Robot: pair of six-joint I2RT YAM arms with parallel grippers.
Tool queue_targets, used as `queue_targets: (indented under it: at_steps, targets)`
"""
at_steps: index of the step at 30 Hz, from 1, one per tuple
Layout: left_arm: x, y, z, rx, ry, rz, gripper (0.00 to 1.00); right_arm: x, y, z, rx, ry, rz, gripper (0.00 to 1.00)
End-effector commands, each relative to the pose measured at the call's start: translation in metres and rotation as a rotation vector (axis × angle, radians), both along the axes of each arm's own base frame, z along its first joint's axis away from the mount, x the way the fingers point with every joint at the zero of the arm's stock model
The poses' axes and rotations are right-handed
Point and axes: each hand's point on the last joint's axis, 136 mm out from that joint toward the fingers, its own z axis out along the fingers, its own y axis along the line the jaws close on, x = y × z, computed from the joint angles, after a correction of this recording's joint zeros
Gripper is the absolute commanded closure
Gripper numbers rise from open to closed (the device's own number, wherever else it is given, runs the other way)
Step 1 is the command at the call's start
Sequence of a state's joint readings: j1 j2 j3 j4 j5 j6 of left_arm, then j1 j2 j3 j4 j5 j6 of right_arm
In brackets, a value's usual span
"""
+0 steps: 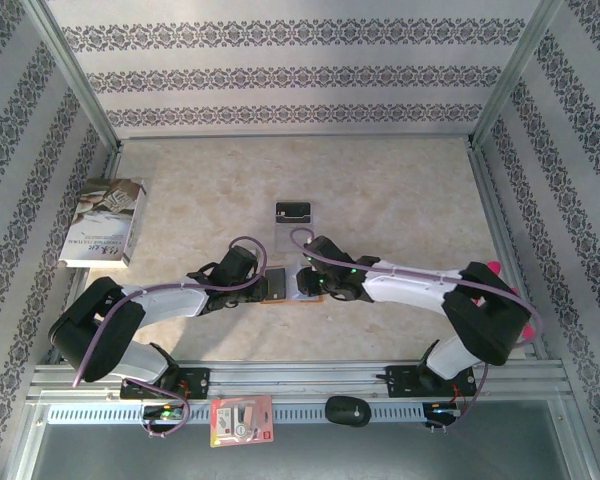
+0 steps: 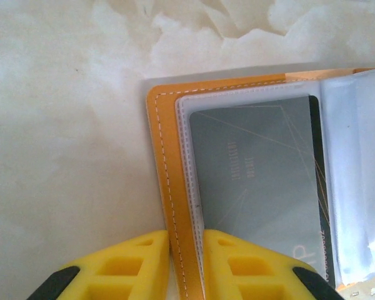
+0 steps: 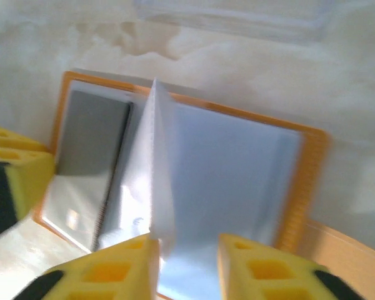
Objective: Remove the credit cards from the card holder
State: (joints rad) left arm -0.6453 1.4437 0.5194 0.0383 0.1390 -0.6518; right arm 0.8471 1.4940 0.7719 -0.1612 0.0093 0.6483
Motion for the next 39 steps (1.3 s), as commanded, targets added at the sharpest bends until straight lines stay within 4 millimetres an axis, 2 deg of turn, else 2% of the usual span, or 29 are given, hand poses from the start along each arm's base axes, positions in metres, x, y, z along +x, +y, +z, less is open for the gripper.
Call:
queue_targets:
  at_steps: [1,4,7,10,14,17,21,24,30,35,39]
  targets:
    - [-0.043,-0.001,-0.031,0.037,0.153,-0.084,0.79,0.007,-0.018,0.027,-0.014,-0.095,-0.034,0.66]
    - [-0.042,-0.002,-0.029,0.037,0.147,-0.089,0.79,0.001,0.015,0.057,0.103,-0.114,0.124,0.66]
    - [-0.042,-0.003,-0.028,0.034,0.146,-0.089,0.79,-0.008,0.056,0.069,0.205,-0.033,0.279,0.67]
    - [-0.042,-0.003,-0.025,0.027,0.139,-0.088,0.79,-0.005,0.077,0.055,0.225,0.047,0.31,0.73]
    - [-0.043,-0.003,-0.023,0.023,0.136,-0.086,0.79,0.003,0.085,0.025,0.183,0.125,0.3,0.74]
    - [-0.042,-0.005,-0.023,0.014,0.137,-0.089,0.79,0.001,0.076,0.001,0.109,0.197,0.272,0.78]
    - [-0.043,-0.006,-0.025,0.003,0.141,-0.086,0.79,-0.012,0.047,-0.021,0.014,0.228,0.235,0.79]
    - [-0.045,-0.007,-0.028,-0.001,0.153,-0.09,0.8,-0.022,0.023,-0.03,-0.04,0.233,0.198,0.79]
    - [-0.048,-0.008,-0.032,-0.002,0.169,-0.098,0.82,-0.03,-0.021,-0.04,-0.107,0.239,0.103,0.79]
    - [-0.049,-0.006,-0.033,0.0,0.169,-0.094,0.82,-0.022,-0.055,-0.036,-0.154,0.213,-0.001,0.81]
    - [-0.046,-0.009,-0.028,-0.014,0.155,-0.097,0.82,-0.006,-0.064,-0.002,-0.131,0.111,-0.029,0.8]
